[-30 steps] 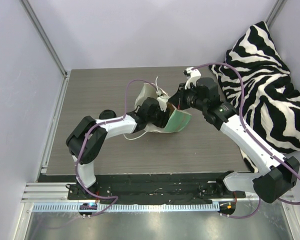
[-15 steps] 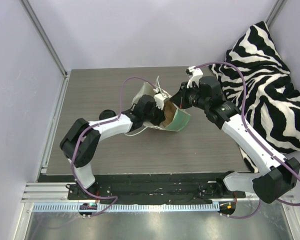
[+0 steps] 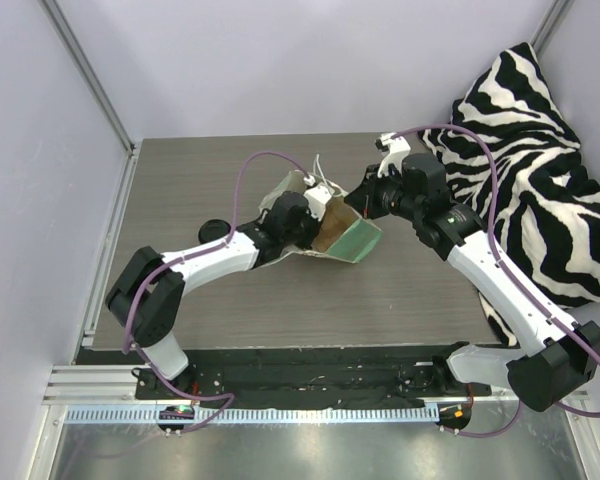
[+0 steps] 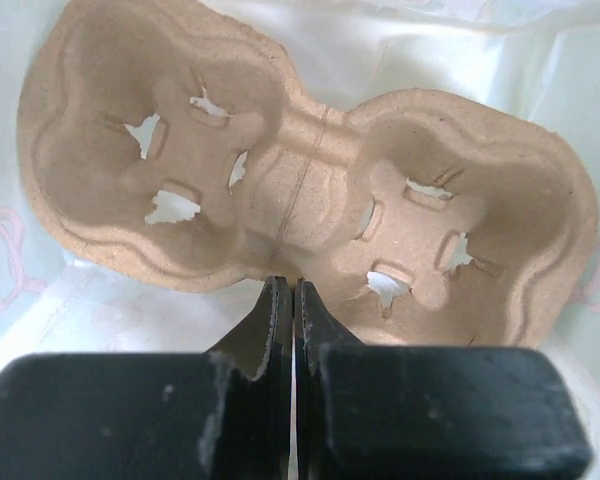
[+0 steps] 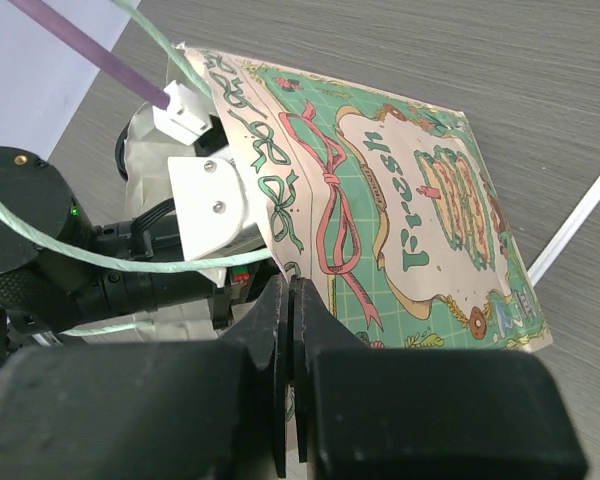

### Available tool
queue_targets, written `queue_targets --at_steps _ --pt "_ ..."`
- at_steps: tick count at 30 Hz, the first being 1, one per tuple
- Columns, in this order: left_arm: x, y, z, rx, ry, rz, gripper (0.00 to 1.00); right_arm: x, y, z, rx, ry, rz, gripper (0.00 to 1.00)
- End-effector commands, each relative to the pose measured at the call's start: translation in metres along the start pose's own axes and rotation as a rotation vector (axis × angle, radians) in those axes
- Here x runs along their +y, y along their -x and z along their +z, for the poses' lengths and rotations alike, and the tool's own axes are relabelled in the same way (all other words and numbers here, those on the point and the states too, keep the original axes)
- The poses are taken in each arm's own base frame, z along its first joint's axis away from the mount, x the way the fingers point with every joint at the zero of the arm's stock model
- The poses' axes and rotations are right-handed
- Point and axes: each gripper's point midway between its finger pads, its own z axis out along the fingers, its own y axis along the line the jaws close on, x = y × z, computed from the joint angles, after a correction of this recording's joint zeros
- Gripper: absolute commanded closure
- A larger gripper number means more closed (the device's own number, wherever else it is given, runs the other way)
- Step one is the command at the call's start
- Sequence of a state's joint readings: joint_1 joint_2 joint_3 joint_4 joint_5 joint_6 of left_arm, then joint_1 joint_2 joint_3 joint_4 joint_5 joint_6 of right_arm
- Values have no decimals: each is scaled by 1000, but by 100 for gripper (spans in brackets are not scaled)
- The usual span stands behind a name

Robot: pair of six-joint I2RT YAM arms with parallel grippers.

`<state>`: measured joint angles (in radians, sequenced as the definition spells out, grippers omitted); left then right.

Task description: Pack the takeout coffee

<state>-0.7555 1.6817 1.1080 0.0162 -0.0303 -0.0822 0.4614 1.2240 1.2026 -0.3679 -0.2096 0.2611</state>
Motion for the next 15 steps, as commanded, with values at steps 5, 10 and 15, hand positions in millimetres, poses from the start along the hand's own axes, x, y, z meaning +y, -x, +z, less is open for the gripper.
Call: queue_targets --at_steps 5,10,15 --pt "15 21 -1 60 91 35 73 10 8 -3 7 51 12 99" --pt "-5 71 -37 -124 -30 36 55 11 12 -5 -1 67 15 99" --pt "-20 99 -70 -198 -120 76 54 8 15 -7 -1 95 25 99"
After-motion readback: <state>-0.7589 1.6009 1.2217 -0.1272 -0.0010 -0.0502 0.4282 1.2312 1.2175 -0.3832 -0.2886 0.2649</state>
